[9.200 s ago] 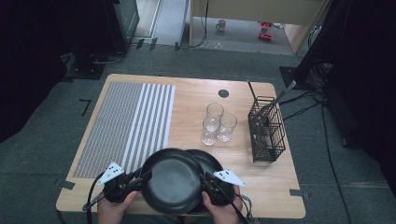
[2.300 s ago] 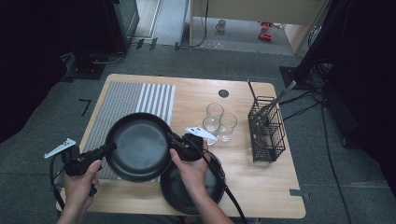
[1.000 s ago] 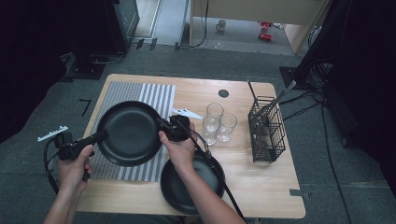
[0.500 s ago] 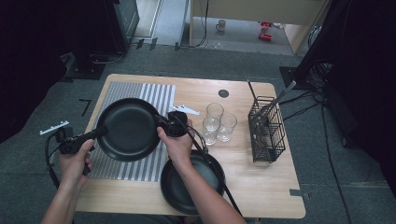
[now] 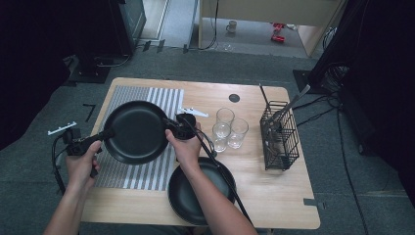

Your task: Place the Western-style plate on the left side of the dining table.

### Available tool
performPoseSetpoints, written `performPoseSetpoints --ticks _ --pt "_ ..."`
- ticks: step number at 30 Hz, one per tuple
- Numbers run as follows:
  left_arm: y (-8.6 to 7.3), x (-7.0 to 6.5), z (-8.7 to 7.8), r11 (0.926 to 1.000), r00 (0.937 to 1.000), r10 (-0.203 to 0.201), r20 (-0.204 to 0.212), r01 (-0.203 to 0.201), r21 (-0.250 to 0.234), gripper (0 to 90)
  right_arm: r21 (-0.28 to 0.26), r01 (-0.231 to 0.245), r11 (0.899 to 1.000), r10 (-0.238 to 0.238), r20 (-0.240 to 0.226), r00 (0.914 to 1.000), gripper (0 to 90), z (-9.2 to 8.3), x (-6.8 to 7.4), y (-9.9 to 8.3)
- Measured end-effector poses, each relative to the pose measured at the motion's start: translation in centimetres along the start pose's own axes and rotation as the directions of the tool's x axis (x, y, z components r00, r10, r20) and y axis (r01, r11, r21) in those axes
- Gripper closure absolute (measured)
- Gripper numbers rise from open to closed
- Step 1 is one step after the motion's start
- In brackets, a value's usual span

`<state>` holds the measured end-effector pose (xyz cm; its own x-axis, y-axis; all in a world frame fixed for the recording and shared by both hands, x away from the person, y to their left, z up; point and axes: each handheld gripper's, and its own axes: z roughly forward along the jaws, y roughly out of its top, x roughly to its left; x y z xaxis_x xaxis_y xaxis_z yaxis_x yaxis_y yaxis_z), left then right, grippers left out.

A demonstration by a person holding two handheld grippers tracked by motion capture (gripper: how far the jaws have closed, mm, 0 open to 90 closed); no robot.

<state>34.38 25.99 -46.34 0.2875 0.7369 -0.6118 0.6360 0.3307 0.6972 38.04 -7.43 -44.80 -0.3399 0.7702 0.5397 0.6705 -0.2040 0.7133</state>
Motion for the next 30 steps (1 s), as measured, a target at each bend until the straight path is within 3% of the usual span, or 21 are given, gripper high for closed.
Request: performPoseSetpoints --ticks 18,30 --pt "1.4 2.5 2.6 0.9978 0.9985 -0.033 -0.045 0.035 0.056 77.9 0.032 -0.04 0.999 0.039 0.039 0.9985 80.2 2.9 -0.9 -0.1" --pt "1.7 3.7 4.1 0.9959 0.996 -0.059 -0.068 0.063 0.066 77.2 0.054 -0.045 0.997 0.042 0.065 0.997 80.1 4.4 -1.5 0.0"
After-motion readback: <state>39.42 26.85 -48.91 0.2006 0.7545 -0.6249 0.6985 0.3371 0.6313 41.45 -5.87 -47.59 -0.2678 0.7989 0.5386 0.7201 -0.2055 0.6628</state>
